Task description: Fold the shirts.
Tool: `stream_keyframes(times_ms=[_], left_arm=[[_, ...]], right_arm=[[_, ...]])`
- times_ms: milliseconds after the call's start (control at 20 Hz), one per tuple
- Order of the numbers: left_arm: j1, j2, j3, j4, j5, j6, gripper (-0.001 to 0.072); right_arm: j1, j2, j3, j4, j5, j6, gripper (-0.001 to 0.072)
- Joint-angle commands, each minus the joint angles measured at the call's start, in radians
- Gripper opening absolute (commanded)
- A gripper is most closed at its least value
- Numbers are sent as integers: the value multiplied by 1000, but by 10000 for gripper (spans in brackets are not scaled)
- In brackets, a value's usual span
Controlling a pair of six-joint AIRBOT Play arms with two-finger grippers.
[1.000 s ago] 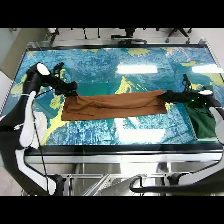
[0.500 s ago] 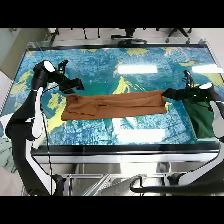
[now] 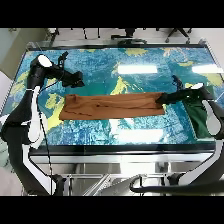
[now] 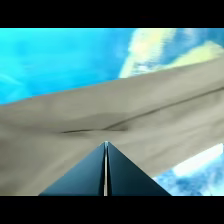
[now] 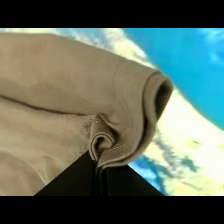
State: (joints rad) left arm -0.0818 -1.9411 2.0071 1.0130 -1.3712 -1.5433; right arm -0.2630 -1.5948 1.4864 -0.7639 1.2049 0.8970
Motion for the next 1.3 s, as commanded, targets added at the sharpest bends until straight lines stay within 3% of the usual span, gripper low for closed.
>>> stream_keyframes(times_ms=[0,400,650,800,1000,1250], left_arm=[[-88,-14,0,-36,63,10,28],[-436,-270,18,-47,359,8,27],[-493,-343,68,-90,444,-27,27],[-457,-310,45,-267,413,23,28],[-322,-122,57,-570,217,217,27],[-45,265,44,-595,139,227,27]], right_arm=[[11,42,59,8,79,32,20],[13,203,476,8,406,296,20],[50,300,493,8,379,383,21],[97,288,492,8,396,392,21],[217,261,493,56,352,403,21],[473,180,492,95,117,421,21]])
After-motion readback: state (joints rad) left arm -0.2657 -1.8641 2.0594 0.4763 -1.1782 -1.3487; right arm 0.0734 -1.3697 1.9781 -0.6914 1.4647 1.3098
